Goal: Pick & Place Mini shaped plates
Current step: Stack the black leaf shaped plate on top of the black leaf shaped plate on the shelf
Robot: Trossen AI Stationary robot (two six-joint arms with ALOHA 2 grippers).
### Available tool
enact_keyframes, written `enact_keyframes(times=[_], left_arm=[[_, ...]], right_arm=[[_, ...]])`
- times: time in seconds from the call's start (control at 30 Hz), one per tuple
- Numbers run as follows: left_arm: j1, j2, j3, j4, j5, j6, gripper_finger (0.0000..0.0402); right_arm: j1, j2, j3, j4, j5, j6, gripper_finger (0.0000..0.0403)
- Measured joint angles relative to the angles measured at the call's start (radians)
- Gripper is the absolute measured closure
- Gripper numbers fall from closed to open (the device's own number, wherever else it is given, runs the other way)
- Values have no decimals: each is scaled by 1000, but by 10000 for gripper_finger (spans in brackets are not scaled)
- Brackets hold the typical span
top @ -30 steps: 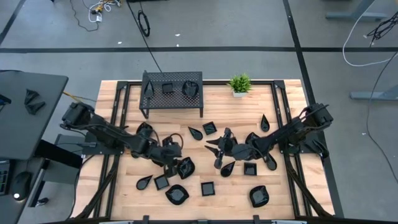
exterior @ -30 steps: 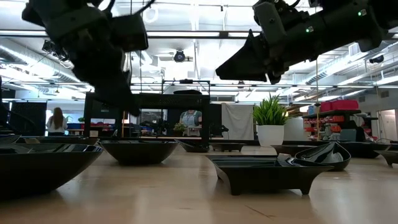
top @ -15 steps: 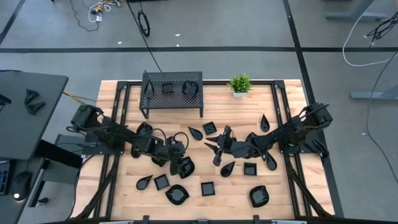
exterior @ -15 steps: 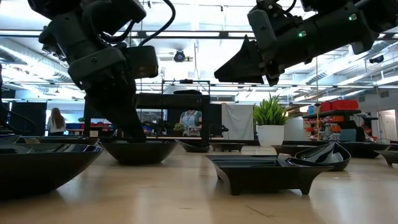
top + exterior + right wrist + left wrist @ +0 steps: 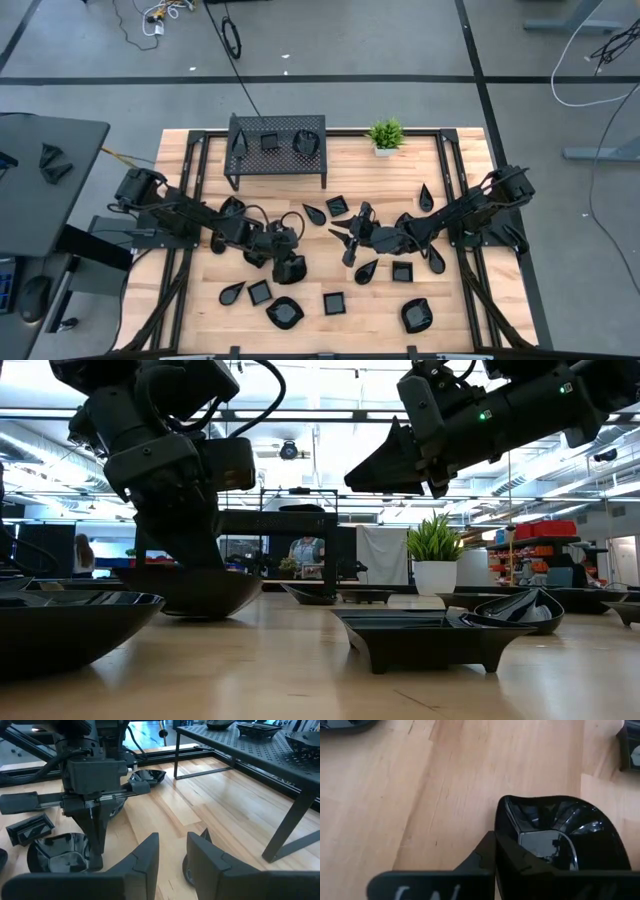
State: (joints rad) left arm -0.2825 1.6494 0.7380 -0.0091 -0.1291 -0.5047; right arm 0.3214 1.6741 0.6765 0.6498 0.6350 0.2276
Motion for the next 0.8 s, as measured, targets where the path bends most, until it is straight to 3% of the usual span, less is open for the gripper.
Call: enact_keyframes(times=[0.47, 0.63, 0.8], left_arm=[[37, -75, 126, -69, -41, -25, 400], [94, -102, 257, -243, -59, -42, 400], [197, -139, 480, -497, -165, 53, 400]], right_arm=[[0, 0, 0, -2, 0, 0, 300], [7, 0, 0, -41, 1, -2, 300], [25, 0, -1, -86, 0, 0, 300]])
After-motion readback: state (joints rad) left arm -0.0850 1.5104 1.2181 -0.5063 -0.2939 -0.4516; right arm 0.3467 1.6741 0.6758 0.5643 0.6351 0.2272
